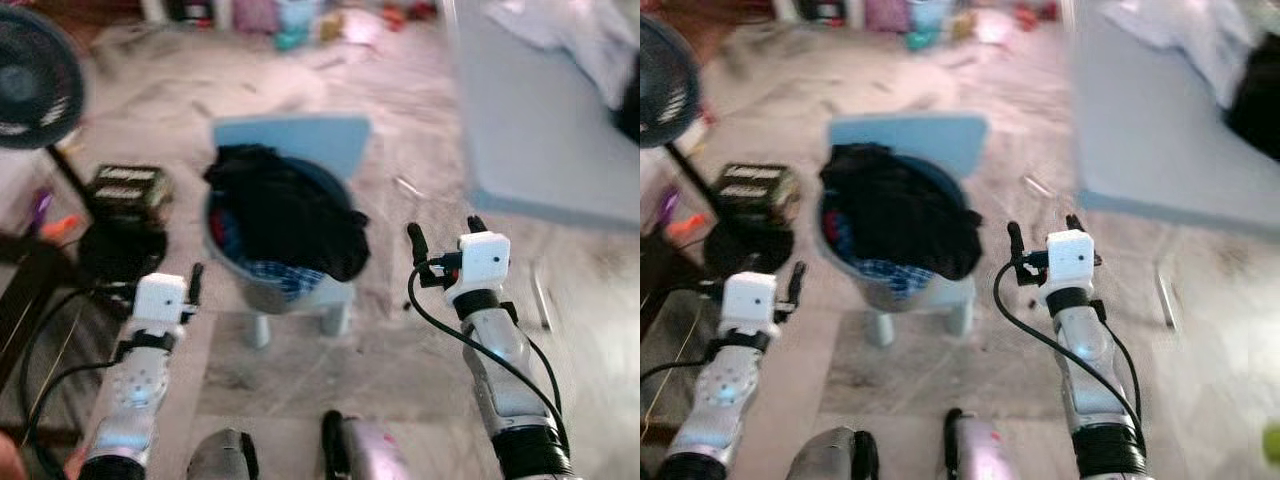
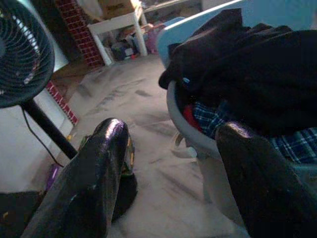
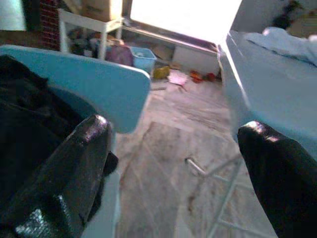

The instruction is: Hang hanger

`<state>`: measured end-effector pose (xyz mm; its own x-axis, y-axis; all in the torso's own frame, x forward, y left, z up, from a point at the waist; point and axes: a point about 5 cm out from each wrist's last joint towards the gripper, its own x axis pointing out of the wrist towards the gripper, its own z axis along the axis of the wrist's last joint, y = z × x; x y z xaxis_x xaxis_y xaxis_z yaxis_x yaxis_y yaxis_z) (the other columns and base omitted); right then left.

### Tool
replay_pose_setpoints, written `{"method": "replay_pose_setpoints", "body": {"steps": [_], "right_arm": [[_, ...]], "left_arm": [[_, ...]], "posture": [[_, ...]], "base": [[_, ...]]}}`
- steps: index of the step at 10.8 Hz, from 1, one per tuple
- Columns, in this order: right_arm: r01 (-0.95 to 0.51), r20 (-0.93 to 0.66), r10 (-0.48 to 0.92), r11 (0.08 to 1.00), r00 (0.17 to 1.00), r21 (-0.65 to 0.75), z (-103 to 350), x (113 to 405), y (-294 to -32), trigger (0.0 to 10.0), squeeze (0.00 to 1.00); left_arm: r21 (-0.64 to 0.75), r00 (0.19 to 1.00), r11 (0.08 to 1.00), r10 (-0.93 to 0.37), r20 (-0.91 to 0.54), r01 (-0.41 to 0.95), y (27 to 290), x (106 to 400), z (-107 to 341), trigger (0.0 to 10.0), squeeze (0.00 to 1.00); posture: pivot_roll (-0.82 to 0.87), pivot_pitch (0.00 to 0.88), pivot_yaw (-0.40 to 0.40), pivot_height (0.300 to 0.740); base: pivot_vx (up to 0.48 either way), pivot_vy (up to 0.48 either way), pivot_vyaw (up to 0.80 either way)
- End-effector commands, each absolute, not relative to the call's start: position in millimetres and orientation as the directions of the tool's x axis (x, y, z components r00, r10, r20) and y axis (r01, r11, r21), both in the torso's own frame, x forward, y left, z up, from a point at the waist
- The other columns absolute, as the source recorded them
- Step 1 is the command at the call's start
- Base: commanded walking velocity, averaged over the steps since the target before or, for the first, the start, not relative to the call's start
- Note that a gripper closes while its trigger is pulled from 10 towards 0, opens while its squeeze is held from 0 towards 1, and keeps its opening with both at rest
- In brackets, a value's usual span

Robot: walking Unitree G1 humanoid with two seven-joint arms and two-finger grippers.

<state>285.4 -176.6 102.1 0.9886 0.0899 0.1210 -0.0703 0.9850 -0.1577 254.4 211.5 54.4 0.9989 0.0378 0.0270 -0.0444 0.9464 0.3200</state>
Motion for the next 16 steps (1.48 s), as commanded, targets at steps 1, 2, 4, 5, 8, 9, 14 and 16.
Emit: {"method": "replay_pose_setpoints", "body": {"steps": [1,2,4,5,8,9,14,16], "right_arm": [[-0.059,0.11,0.078,0.985,0.991,-0.164,100,284,-181,10.0,0.0],[-0.06,0.107,0.078,0.985,0.991,-0.163,99,283,-182,10.0,0.0],[-0.066,0.088,0.082,0.984,0.993,-0.168,94,276,-188,10.0,0.0],[-0.065,0.07,0.079,0.982,0.994,-0.175,89,270,-192,10.0,0.0],[-0.07,0.034,0.077,0.984,0.996,-0.166,79,261,-194,10.0,0.0],[-0.084,0.038,0.092,0.983,0.995,-0.163,80,265,-190,10.0,0.0],[-0.089,0.049,0.096,0.987,0.994,-0.133,83,261,-187,10.0,0.0],[-0.092,0.037,0.098,0.987,0.995,-0.129,80,259,-188,10.0,0.0]], "left_arm": [[0.325,0.999,0.945,0.028,0.025,-0.034,211,252,53,10.0,0.0],[0.328,0.999,0.944,0.025,0.027,-0.033,211,251,53,10.0,0.0],[0.304,0.998,0.951,0.046,0.053,-0.06,215,248,58,10.0,0.0],[0.286,0.998,0.957,0.039,0.057,-0.054,215,244,61,10.0,0.0],[0.314,0.999,0.949,0.025,-0.046,-0.009,224,226,43,10.0,0.0],[0.322,0.997,0.946,0.061,-0.049,-0.042,241,236,50,10.0,0.0],[0.153,0.991,0.987,0.033,0.131,-0.053,198,239,95,10.0,0.0],[0.144,0.988,0.989,-0.013,0.155,-0.01,184,236,104,10.0,0.0]], "posture": [[0.02,0.18,-0.05,0.74],[0.02,0.181,-0.051,0.74],[0.02,0.181,-0.053,0.74],[0.03,0.183,-0.05,0.74],[0.03,0.188,-0.056,0.74],[0.03,0.187,-0.056,0.74],[0.04,0.193,-0.059,0.74],[0.04,0.194,-0.061,0.74]], "base": [[0.0,0.0,-0.8],[0.0,0.0,-0.8],[0.0,0.0,-0.32],[0.0,0.0,0.0],[0.0,0.0,0.0],[0.0,0.0,0.0],[0.0,0.0,0.0],[0.0,0.0,0.0]]}}
